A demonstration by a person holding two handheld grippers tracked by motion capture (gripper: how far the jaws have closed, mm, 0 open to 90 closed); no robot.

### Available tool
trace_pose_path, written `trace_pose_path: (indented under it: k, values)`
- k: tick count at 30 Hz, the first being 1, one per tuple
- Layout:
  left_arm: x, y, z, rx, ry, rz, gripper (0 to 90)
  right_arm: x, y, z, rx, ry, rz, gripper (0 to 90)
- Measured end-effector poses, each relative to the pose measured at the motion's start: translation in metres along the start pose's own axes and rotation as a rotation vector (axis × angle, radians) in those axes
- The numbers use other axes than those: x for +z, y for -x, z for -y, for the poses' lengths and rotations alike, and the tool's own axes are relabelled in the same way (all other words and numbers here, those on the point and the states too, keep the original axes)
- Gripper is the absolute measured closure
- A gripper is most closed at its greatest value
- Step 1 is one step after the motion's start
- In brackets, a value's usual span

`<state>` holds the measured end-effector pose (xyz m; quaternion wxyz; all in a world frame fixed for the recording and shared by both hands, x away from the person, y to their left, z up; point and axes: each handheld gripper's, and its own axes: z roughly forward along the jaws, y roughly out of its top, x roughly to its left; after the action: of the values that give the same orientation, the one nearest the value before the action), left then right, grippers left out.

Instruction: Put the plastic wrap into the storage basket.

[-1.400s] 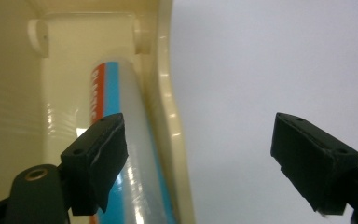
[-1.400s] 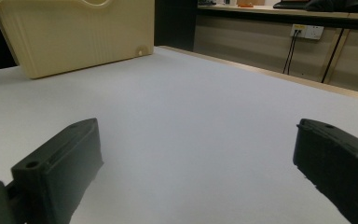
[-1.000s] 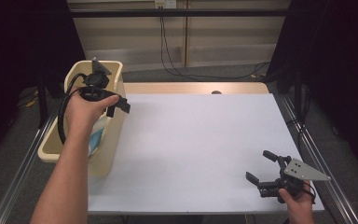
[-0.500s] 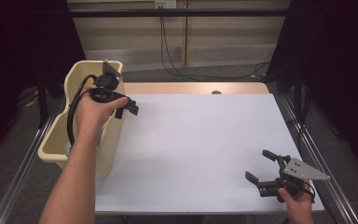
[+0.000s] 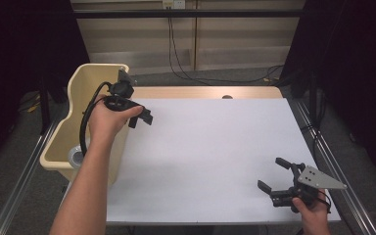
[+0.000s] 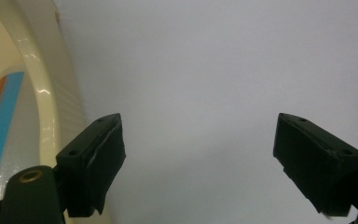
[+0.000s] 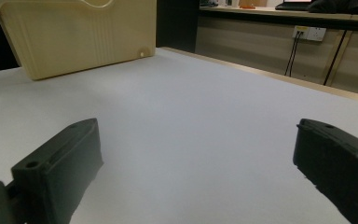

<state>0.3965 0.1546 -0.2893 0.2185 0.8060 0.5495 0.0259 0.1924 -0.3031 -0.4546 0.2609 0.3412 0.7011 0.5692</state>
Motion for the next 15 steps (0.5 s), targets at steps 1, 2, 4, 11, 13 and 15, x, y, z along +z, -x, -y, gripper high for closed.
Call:
trace_pose_path:
  k: [1, 2, 4, 11, 13, 15]
  values:
    - [0.001, 0.001, 0.0, 0.004, -0.006, 0.0, 16.3, 0.0, 0.0, 0.0, 0.0, 0.002, 0.0, 1.0]
    - [0.003, 0.002, 0.0, 0.004, -0.007, 0.002, 16.3, 0.0, 0.0, 0.0, -0.001, 0.002, 0.001, 1.0]
    - [0.007, 0.003, 0.001, 0.013, -0.019, 0.003, 16.3, 0.0, 0.0, 0.0, 0.001, 0.002, 0.001, 1.0]
    - [0.018, 0.008, 0.002, 0.026, -0.03, 0.011, 16.0, 0.0, 0.0, 0.0, -0.003, 0.0, -0.001, 1.0]
    - [0.02, 0.009, 0.003, 0.025, -0.031, 0.016, 16.0, 0.0, 0.0, 0.0, -0.002, 0.001, -0.002, 1.0]
    - [0.024, 0.011, 0.004, 0.029, -0.032, 0.02, 15.4, 0.0, 0.0, 0.0, -0.001, 0.0, -0.004, 1.0]
